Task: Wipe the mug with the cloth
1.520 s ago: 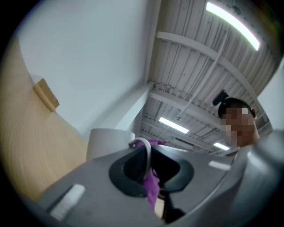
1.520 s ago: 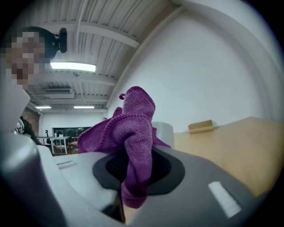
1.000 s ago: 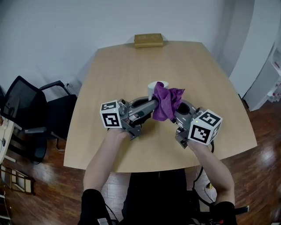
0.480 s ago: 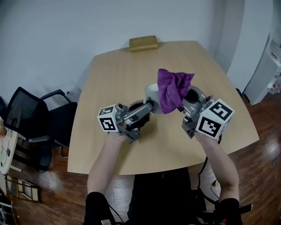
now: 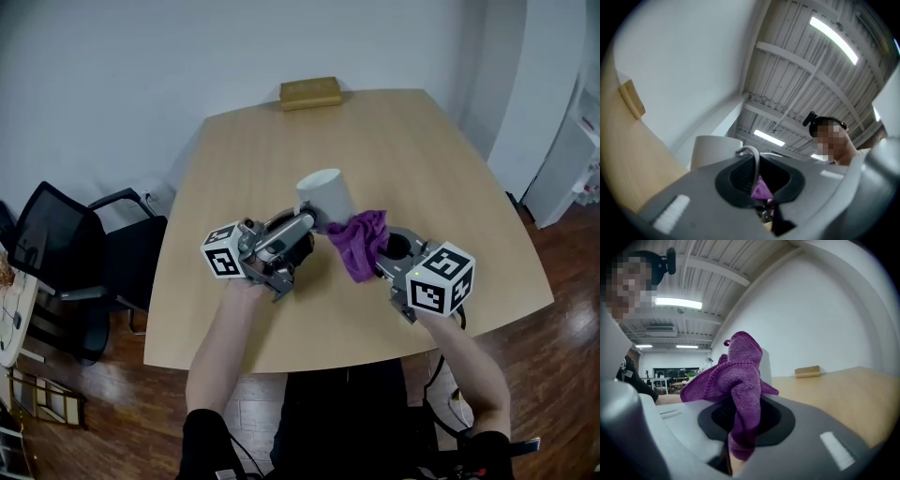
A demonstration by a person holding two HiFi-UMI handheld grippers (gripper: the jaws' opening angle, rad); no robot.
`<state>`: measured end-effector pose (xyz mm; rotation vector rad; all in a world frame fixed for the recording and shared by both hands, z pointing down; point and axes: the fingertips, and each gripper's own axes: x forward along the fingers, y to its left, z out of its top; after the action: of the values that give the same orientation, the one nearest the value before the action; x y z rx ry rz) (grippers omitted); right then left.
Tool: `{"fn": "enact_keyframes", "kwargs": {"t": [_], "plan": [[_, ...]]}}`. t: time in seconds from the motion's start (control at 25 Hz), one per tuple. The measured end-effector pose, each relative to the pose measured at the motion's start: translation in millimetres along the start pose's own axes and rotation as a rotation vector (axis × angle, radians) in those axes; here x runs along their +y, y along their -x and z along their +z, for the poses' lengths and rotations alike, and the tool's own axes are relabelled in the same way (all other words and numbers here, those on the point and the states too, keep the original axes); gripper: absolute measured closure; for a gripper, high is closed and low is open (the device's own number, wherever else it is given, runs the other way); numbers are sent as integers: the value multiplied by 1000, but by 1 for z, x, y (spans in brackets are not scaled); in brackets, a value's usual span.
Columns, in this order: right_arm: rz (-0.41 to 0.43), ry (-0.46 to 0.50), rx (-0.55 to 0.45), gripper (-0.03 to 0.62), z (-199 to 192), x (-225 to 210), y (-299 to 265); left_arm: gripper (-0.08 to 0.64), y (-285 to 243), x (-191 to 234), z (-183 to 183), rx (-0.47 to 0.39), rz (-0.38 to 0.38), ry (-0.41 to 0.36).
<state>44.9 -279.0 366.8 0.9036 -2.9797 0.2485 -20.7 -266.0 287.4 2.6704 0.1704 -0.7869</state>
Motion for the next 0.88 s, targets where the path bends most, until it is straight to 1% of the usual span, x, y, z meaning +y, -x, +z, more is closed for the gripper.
{"fn": "enact_keyframes", "kwargs": {"t": [0.04,0.08,0.16,0.24,0.28,0.32,0.36,0.44,0.52,0.64,0.76,0.84,0.88], "plan": [[-7,-26,-30,515,8,-6,6,518,-1,-2,1,-8,-17,4],[-12,-44,-81,515,23,-10,12,518,-2,-5,2,-11,-33,5],[-11,-43,-213,515,64,-11,26,518,-5,-10,2,-5,-61,1],[-11,3,-334,515,106,-4,38,518,-7,-14,0,5,-79,0],[-15,36,-375,515,123,0,40,518,-7,-15,-1,11,-85,1],[-19,70,-396,515,135,4,39,518,-8,-16,-1,15,-92,2],[-20,101,-394,515,142,7,35,518,-9,-18,-1,18,-99,2],[-12,148,-343,515,140,13,19,518,-12,-22,-2,22,-113,-1],[6,166,-277,515,122,18,5,518,-14,-25,-4,24,-118,-8],[18,173,-226,515,88,24,1,519,-12,-22,-4,23,-101,-24],[16,129,-145,515,44,20,4,520,-6,-17,-2,24,-81,-39],[4,64,-84,515,20,7,9,520,-4,-18,0,9,-101,-30],[-8,23,-76,515,16,-2,13,518,-4,-21,2,-2,-124,-24]]}}
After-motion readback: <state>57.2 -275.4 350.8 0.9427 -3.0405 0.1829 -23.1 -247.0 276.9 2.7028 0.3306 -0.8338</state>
